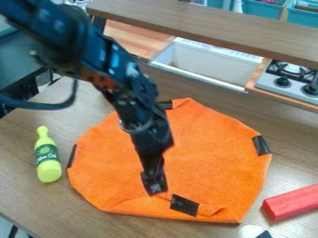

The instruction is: Move the yellow green figure in the left edge of the cloth

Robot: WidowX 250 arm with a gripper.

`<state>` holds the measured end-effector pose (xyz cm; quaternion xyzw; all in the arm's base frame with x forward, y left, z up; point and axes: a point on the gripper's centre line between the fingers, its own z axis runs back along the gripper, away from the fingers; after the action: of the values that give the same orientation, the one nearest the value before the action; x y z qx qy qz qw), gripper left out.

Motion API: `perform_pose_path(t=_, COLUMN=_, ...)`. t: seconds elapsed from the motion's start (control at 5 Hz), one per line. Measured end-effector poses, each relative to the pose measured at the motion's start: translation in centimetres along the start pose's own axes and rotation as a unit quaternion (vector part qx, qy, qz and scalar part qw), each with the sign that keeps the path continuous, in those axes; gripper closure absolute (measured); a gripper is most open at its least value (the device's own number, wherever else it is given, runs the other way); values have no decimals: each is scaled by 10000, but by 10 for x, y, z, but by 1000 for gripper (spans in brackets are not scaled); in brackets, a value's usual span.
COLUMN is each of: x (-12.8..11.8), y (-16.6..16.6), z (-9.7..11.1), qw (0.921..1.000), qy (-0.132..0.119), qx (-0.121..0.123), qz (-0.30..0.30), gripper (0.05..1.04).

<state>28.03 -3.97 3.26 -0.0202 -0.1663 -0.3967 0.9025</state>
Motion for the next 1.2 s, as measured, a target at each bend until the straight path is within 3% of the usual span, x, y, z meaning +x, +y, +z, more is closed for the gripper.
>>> perform_pose_path(t=0.2, x=-18, y=18, z=18, qw=9907, qy=-312, qx=279, qz=1293, gripper=84)
perform_pose_path(t=0.4, x=-32, y=28, z=24, qw=9713, qy=-397, qx=273, qz=2328, gripper=84)
perform_pose_path(t=0.6, x=-54, y=40, z=30, qw=9388, qy=-403, qx=232, qz=3413, gripper=84)
perform_pose_path(t=0.8, x=-75, y=50, z=35, qw=9033, qy=-219, qx=482, qz=4258, gripper=84)
perform_pose_path(t=1.0, x=-95, y=48, z=39, qw=8520, qy=290, qx=748, qz=5174, gripper=84)
perform_pose_path(t=1.2, x=-109, y=50, z=48, qw=8201, qy=608, qx=1132, qz=5576, gripper=83)
